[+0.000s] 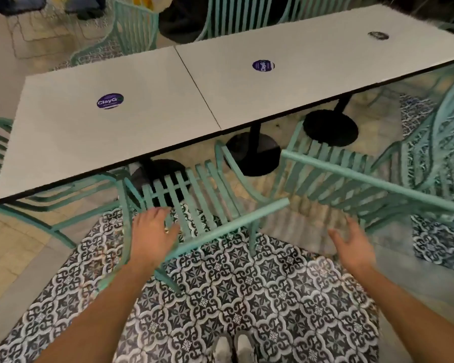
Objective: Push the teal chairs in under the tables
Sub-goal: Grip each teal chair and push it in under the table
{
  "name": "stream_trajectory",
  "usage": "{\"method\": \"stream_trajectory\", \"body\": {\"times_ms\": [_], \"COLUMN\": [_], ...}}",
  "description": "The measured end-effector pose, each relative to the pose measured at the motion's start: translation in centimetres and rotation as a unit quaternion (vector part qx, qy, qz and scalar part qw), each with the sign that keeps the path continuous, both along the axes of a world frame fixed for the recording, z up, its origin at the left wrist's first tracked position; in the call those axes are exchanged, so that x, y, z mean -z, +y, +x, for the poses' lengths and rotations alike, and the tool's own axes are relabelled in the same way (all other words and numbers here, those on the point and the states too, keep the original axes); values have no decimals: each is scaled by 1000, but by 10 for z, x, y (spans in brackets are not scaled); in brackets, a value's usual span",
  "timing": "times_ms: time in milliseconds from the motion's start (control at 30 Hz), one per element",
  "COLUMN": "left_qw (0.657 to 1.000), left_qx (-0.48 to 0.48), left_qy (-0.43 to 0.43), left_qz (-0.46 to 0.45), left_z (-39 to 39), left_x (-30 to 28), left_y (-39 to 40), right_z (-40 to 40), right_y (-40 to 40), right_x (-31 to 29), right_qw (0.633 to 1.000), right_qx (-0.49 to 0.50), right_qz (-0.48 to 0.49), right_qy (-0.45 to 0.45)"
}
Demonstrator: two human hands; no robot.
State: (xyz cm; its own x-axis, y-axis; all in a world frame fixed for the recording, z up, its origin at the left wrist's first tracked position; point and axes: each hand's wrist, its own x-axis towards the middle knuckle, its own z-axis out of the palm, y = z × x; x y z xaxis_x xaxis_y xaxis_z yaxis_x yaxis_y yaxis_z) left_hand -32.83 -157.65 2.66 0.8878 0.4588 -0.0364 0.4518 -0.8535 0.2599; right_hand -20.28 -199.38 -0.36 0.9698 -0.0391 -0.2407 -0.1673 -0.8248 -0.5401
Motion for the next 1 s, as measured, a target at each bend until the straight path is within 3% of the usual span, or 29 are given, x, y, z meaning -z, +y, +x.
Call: {"method": "stream_trajectory", "body": {"times_ms": [167, 400, 533, 667, 867, 1000], "left_qw": [977, 919, 895, 891, 878, 887], "left_qx": [211, 384, 425, 415, 406, 380], "left_qy": [-12, -4, 17, 77, 181, 209], "left_qz": [34, 92, 139, 166, 179, 157], "left_z": [79, 195, 258, 305, 342, 355], "left_x": [-19, -41, -42, -29, 0, 16], "left_y": [-75, -207, -272, -322, -350, -339], "right_z": [-8, 29, 78, 131, 187, 204], "right_y": [-57, -149, -186, -219, -244, -245], "right_x": [-32, -43, -37, -32, -4, 11], "right_qw": [996, 990, 989, 983, 979, 965], "right_qx": [44, 59, 36, -33, -136, -179], "right_qz": [-53, -103, -119, -160, -153, -194], "right_qy": [-49, -77, -79, -81, -21, 2]}}
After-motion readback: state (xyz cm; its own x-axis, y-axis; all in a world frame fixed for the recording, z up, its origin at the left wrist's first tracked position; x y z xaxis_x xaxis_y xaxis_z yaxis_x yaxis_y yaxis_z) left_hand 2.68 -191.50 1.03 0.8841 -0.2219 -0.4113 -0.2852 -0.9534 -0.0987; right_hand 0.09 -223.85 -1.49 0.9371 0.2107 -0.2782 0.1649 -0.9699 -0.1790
